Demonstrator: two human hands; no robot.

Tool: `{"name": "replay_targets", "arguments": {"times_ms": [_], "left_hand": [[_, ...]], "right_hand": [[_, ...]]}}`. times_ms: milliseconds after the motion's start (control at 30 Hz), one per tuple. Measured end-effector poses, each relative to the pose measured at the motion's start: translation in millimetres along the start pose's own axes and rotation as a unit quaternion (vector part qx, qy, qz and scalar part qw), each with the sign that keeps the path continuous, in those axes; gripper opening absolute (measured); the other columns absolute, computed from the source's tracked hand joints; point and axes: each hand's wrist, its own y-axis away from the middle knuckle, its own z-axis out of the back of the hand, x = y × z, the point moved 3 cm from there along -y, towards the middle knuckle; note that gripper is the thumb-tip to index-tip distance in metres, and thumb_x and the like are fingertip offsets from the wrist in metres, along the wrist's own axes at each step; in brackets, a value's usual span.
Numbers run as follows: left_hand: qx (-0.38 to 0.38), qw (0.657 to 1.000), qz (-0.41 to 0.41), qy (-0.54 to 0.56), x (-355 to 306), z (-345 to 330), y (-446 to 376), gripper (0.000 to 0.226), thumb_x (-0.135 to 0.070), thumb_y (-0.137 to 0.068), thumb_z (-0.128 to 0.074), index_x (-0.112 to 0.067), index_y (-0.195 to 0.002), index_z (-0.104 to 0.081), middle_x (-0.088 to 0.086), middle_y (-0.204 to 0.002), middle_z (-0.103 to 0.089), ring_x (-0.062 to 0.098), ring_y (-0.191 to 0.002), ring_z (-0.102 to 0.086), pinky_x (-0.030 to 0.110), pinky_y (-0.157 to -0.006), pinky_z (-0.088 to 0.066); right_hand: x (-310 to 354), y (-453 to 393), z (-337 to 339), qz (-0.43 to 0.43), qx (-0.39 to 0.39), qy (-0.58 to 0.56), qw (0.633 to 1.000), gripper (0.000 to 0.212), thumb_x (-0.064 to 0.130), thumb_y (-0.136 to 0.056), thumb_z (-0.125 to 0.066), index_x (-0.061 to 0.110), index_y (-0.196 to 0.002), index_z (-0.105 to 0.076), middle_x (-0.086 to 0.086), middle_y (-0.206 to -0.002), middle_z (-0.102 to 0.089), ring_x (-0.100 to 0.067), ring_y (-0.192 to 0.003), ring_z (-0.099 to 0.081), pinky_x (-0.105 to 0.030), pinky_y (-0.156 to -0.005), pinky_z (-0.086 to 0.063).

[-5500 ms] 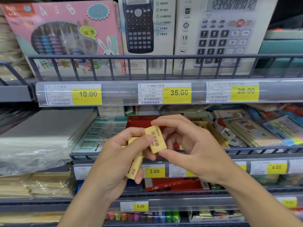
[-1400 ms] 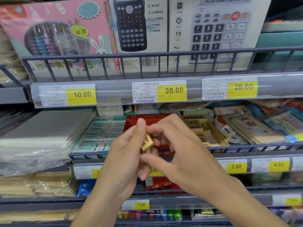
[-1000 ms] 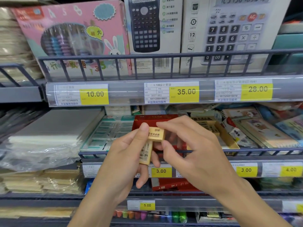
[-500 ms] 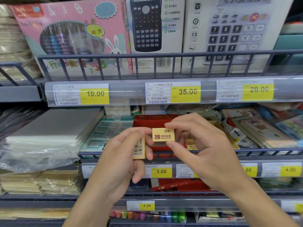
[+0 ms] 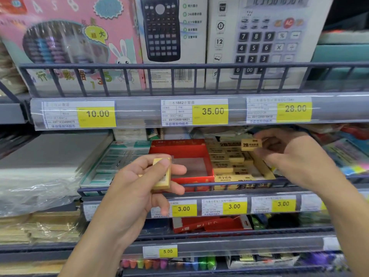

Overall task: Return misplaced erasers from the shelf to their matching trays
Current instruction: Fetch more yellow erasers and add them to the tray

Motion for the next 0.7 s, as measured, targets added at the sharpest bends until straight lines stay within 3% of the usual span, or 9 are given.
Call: {"name": "replay_targets", "arguments": {"times_ms": [167, 233, 333, 467, 600, 700], "left_hand": [[0.022, 1.000, -0.003, -0.016, -2.0, -8.9, -2.8, 0.023, -0.037, -0.080, -0.073, -0.018, -0.092, -0.077, 0.013, -0.095, -0.077, 0.013, -0.044, -0.051, 0.017, -0.030, -0.030], [0.022, 1.000, -0.002, -0.021, -2.5, -9.7, -3.9, 0.025, -0.039, -0.080, -0.073, -0.015, -0.089, -0.076, 0.011, -0.087, -0.074, 0.010, -0.039, -0.039, 0.014, -0.032, -0.025], [0.026, 0.999, 0.001, -0.020, -2.9, -9.4, -4.2, 0.027, -0.040, -0.080, -0.073, -0.013, -0.087, -0.075, 0.013, -0.081, -0.064, 0.009, -0.038, -0.028, 0.013, -0.035, -0.020], [0.014, 1.000, 0.004, -0.009, -1.7, -8.6, -4.3, 0.028, -0.040, -0.079, -0.074, -0.015, -0.092, -0.074, 0.008, -0.084, -0.069, 0.008, -0.038, -0.028, 0.014, -0.035, -0.021], [0.001, 1.000, 0.008, -0.010, -1.3, -8.5, -4.3, 0.025, -0.039, -0.080, -0.073, -0.021, -0.097, -0.076, 0.005, -0.085, -0.070, 0.009, -0.040, -0.030, 0.016, -0.034, -0.023], [-0.001, 1.000, 0.009, -0.013, -0.4, -8.4, -5.0, 0.023, -0.039, -0.082, -0.071, -0.024, -0.098, -0.077, 0.005, -0.087, -0.071, 0.009, -0.041, -0.031, 0.017, -0.035, -0.025]], "right_hand": [[-10.8, -11.9, -10.3, -0.014, 0.085, 0.070, 0.994, 0.024, 0.017, -0.085, -0.078, 0.031, -0.102, -0.067, 0.010, -0.087, -0.067, -0.012, -0.081, -0.065, -0.016, -0.070, -0.047], [-11.3, -14.9, -17.3, -0.010, 0.112, 0.111, 0.987, 0.023, 0.023, -0.086, -0.077, 0.031, -0.105, -0.068, 0.011, -0.091, -0.065, -0.008, -0.084, -0.063, -0.008, -0.068, -0.043], [-12.2, -19.1, -22.6, -0.018, 0.144, 0.140, 0.979, 0.025, 0.032, -0.088, -0.074, 0.034, -0.112, -0.068, 0.014, -0.095, -0.064, -0.003, -0.087, -0.062, -0.012, -0.073, -0.045], [-13.4, -22.3, -23.7, -0.015, 0.173, 0.149, 0.973, 0.024, 0.036, -0.089, -0.073, 0.038, -0.111, -0.065, 0.020, -0.093, -0.063, 0.005, -0.085, -0.059, -0.006, -0.067, -0.041], [-16.2, -20.8, -23.4, -0.013, 0.184, 0.150, 0.971, 0.018, 0.035, -0.088, -0.074, 0.046, -0.097, -0.063, 0.020, -0.088, -0.066, 0.006, -0.080, -0.062, -0.007, -0.064, -0.044], [-17.0, -21.0, -28.5, -0.004, 0.179, 0.164, 0.970, 0.021, 0.036, -0.088, -0.073, 0.051, -0.085, -0.059, 0.021, -0.090, -0.064, -0.001, -0.085, -0.063, -0.024, -0.079, -0.054]]}}
